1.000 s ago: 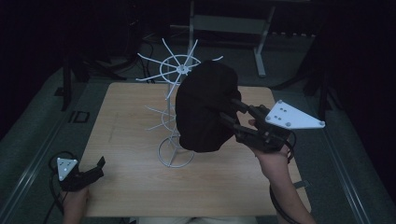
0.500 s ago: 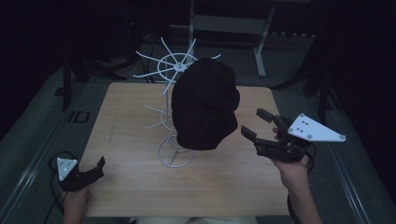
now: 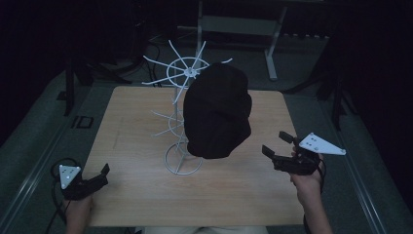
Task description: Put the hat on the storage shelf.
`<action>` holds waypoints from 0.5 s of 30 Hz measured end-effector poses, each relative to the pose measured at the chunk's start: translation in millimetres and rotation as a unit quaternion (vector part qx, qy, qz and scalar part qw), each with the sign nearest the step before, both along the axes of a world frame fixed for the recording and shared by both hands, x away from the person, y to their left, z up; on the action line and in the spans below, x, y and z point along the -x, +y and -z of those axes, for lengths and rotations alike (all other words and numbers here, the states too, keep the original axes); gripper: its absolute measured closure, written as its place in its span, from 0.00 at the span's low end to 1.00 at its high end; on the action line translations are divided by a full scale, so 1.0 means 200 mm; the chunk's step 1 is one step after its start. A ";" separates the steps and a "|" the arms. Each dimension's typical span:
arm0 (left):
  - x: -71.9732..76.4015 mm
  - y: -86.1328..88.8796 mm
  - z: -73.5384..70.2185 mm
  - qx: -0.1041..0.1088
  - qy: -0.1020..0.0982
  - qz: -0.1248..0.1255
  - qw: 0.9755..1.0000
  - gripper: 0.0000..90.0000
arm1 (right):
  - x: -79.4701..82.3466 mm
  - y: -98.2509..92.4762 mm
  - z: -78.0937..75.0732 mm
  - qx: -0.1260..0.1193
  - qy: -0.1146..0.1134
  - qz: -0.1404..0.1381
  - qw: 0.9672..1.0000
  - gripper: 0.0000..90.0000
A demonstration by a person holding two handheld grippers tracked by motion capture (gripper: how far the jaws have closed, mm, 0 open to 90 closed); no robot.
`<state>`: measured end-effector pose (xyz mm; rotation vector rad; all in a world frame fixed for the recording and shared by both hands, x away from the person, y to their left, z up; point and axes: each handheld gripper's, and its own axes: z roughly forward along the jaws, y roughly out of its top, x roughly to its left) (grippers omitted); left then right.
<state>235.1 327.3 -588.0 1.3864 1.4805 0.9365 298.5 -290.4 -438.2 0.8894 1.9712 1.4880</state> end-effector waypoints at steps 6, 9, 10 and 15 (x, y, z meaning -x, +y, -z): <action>0.00 0.00 0.00 0.001 0.000 -0.001 1.000 0.02 | -0.07 -0.06 0.22 0.037 0.014 0.031 0.999 0.16; 0.00 0.00 0.00 0.001 0.000 -0.001 1.000 0.02 | -0.11 -0.09 0.32 0.054 0.031 0.045 0.997 0.15; 0.00 0.00 0.00 0.002 0.001 -0.001 1.000 0.02 | -0.12 -0.10 0.36 0.056 0.037 0.049 0.997 0.15; 0.00 0.00 0.00 0.001 0.000 0.000 1.000 0.02 | -0.17 -0.14 0.50 0.063 0.058 0.080 0.993 0.16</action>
